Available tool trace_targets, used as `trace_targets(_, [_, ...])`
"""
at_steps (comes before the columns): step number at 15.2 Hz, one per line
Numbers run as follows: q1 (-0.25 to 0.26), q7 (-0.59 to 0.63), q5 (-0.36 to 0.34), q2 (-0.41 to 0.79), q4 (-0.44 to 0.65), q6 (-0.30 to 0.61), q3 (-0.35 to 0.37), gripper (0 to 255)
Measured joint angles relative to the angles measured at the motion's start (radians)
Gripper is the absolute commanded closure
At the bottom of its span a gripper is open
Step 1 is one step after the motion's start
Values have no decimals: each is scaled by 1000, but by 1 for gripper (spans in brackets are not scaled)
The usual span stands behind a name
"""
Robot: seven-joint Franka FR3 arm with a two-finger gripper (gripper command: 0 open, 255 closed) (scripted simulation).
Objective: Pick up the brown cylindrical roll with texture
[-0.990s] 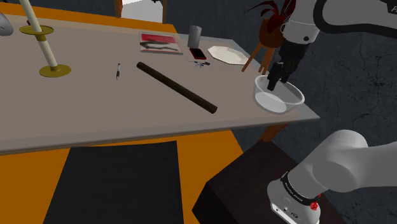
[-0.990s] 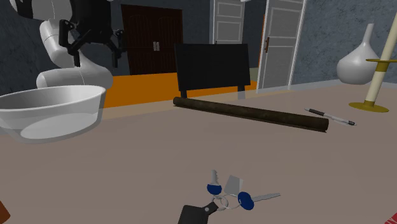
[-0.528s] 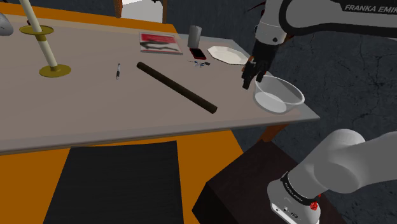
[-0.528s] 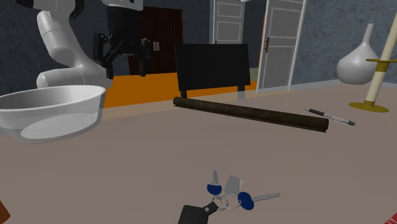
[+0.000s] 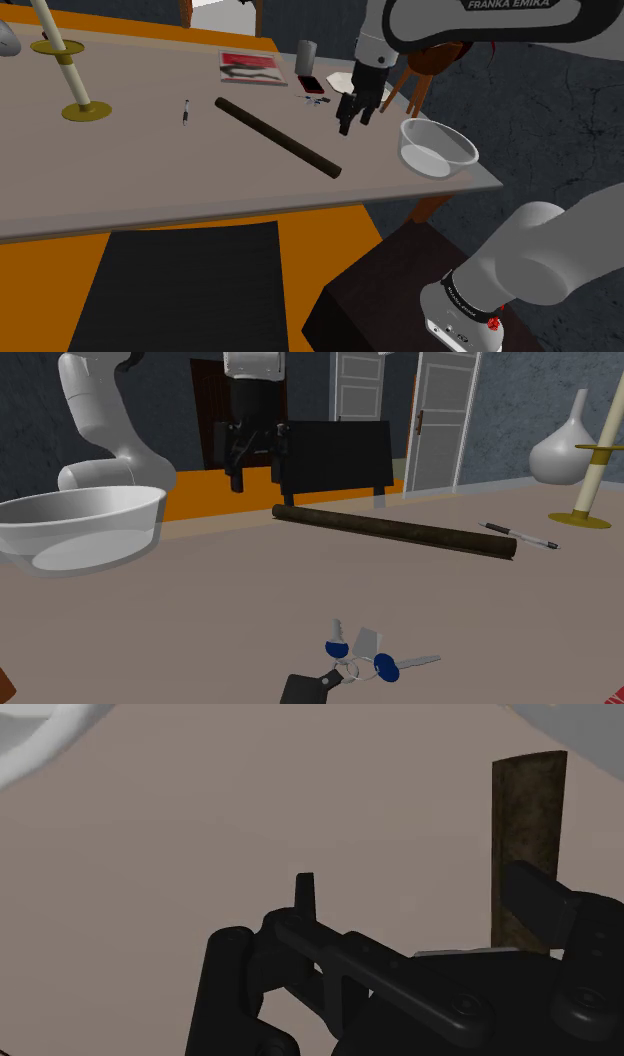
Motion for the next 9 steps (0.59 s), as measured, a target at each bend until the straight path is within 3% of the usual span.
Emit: trace_targets(9, [45,11,25,295,244,91,51,0])
